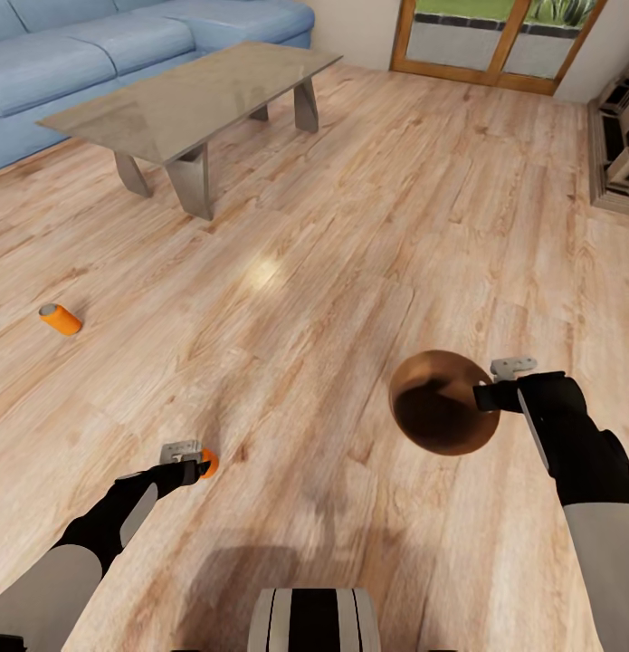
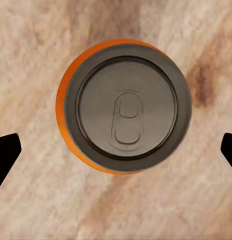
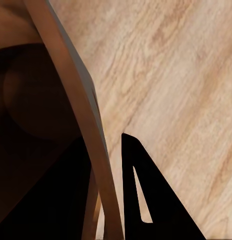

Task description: Put the three can of soda from the living room inside the tash can in the kitchen.

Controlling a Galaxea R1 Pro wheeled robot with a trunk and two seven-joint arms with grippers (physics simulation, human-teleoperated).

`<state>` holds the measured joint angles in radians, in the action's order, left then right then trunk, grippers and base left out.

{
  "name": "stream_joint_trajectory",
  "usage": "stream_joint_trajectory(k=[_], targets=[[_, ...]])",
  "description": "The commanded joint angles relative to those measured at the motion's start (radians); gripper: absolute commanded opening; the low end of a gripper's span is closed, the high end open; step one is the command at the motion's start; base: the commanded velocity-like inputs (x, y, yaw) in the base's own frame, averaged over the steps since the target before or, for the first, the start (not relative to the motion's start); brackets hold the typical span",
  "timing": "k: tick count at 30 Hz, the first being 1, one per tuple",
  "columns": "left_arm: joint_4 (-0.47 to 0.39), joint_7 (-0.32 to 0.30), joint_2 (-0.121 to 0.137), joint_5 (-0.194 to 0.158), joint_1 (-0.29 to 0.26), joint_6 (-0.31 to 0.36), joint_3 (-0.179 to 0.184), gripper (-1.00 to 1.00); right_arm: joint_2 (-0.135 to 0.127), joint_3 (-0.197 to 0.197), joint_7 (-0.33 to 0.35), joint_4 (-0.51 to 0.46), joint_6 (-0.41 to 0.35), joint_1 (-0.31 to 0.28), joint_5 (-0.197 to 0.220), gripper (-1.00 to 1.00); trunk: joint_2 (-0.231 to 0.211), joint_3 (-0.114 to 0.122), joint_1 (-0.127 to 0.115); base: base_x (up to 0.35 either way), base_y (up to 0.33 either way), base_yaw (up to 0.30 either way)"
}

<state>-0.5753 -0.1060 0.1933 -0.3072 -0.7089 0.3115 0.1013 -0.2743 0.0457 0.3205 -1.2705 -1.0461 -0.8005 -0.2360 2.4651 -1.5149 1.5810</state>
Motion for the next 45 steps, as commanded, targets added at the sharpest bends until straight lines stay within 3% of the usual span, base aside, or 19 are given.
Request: stream_joint_trajectory(k=[1,24,29,33,42,43,45], targets=[[0.000,0.000,0.000,0.000,0.000,0.000,0.000,1.00,0.000,0.000,0.006,-0.001,-0.001,0.002,0.011,-1.00,0.000,0.000,0.000,-0.005,0.000,0.000],[-0.001,0.000,0.000,0.000,0.000,-0.001,0.000,1.00,0.002,-0.001,0.006,-0.001,-0.001,0.007,0.013,-1.00,0.000,0.000,0.000,0.049,0.000,0.000],[0.000,0.001,0.000,0.000,-0.001,0.000,-0.001,1.00,0.002,-0.001,0.006,0.000,-0.001,0.007,0.014,-1.00,0.035,-0.016,0.019,0.001,0.000,0.000],[0.000,0.000,0.000,0.000,-0.001,0.000,-0.001,1.00,0.003,-0.002,0.007,0.000,-0.001,0.008,0.014,-1.00,0.036,-0.036,0.021,0.000,0.000,0.000],[-0.001,0.000,0.000,0.000,0.000,-0.001,0.000,1.00,0.003,-0.004,0.007,0.000,-0.001,0.010,0.014,-1.00,0.036,-0.041,0.021,0.000,0.000,0.000],[-0.001,0.000,0.000,0.000,0.000,-0.002,0.002,-1.00,0.003,-0.003,0.007,0.000,-0.001,0.010,0.014,-1.00,0.036,-0.041,0.021,0.000,0.000,0.000],[-0.005,0.000,0.000,0.000,0.000,-0.003,0.002,-1.00,0.003,-0.003,0.007,0.000,-0.001,0.013,0.014,-1.00,0.036,-0.041,0.021,0.000,0.000,0.000]])
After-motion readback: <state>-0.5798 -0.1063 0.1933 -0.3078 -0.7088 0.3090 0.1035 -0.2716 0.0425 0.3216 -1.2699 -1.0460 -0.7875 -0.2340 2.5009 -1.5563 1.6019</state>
